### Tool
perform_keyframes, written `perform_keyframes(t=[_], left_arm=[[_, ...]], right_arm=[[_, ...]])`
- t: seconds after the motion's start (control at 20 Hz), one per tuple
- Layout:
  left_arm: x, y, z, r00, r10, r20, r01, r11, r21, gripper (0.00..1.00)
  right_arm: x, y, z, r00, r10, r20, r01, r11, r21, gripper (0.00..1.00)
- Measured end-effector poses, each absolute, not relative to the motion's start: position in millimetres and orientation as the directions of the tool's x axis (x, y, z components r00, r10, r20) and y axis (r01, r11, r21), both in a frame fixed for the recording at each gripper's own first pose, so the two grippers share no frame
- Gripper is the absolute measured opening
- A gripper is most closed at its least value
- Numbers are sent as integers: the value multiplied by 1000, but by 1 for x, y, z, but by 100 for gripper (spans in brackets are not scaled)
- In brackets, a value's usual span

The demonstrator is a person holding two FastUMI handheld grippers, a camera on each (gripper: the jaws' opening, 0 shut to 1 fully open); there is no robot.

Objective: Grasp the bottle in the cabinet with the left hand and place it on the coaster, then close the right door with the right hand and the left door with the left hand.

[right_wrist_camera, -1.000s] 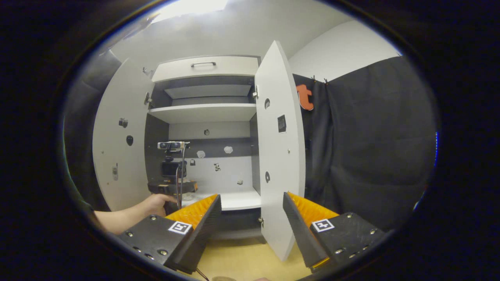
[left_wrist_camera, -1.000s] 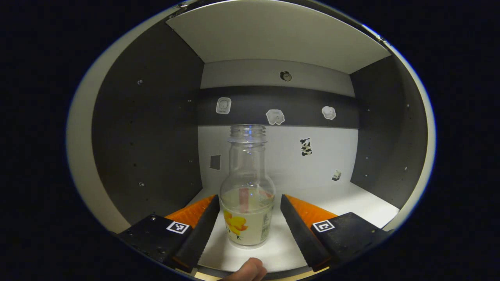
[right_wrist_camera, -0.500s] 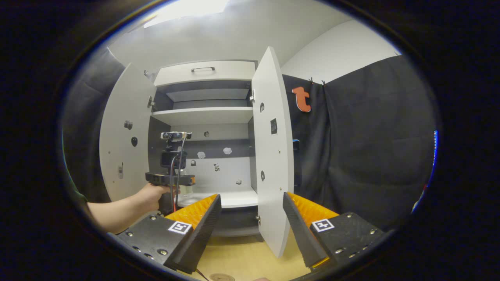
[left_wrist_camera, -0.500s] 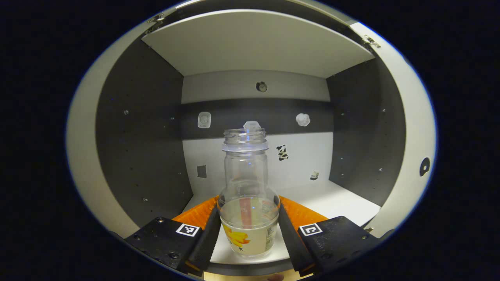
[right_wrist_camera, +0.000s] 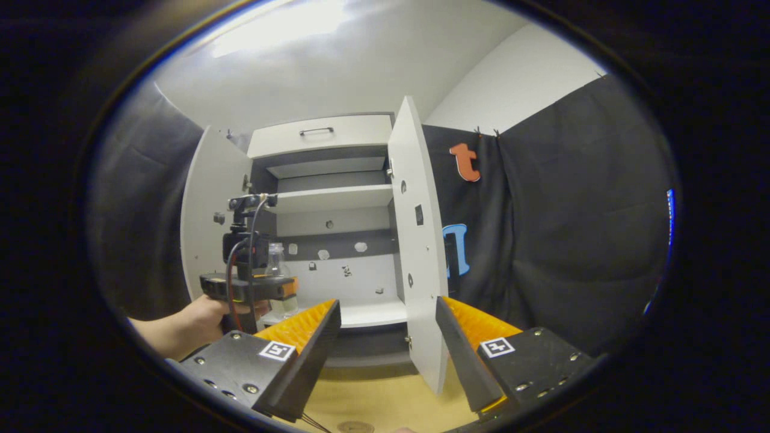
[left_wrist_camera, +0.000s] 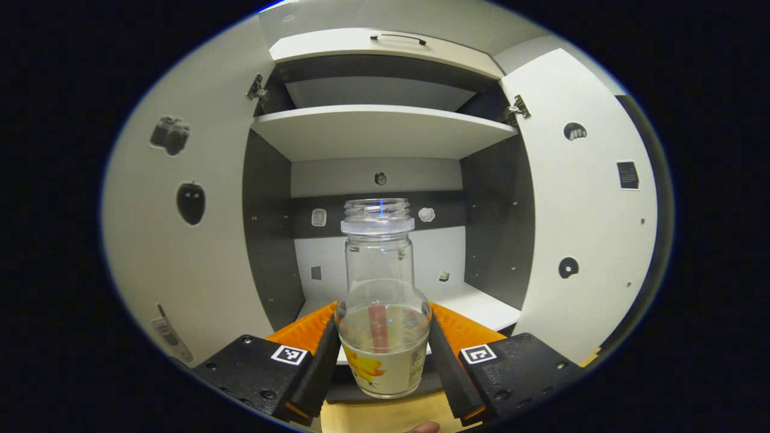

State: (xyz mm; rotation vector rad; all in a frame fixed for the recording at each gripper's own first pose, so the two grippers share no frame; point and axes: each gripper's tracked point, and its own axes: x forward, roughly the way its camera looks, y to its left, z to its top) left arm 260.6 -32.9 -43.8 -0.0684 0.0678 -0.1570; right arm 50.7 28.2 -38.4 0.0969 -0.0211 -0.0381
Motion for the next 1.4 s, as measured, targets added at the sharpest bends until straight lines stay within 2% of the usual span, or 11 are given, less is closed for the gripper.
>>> perform_keyframes(t=[0.1,0.3,0.65,0.75,0.9,1.05,1.25,1.4], left_arm=[[230,-28,-51,987,-142,-70,137,988,-75,78],[180,-38,-59,984,-177,-33,173,980,-94,78],[148,-49,-122,970,-236,-62,226,965,-136,78],[143,-53,-141,968,-245,-46,235,959,-158,78],[135,-74,-173,952,-307,10,303,933,-197,78],[119,-96,-230,928,-369,-48,358,921,-150,78],[93,-133,-283,878,-472,-76,463,879,-111,78],[73,-156,-315,834,-542,-101,528,838,-137,79]], right_arm=[[41,27,-41,999,-33,7,32,996,85,96],[25,28,-52,999,-12,-31,15,997,77,96],[3,28,-81,995,-11,-94,19,996,83,96],[2,22,-78,996,-32,-87,44,990,137,94],[9,10,-75,994,-64,-85,83,965,247,96],[18,-3,-78,989,-84,-123,121,934,337,98],[28,-35,-79,983,-162,-82,175,968,182,98],[31,-30,-73,989,-142,-34,144,987,65,98]])
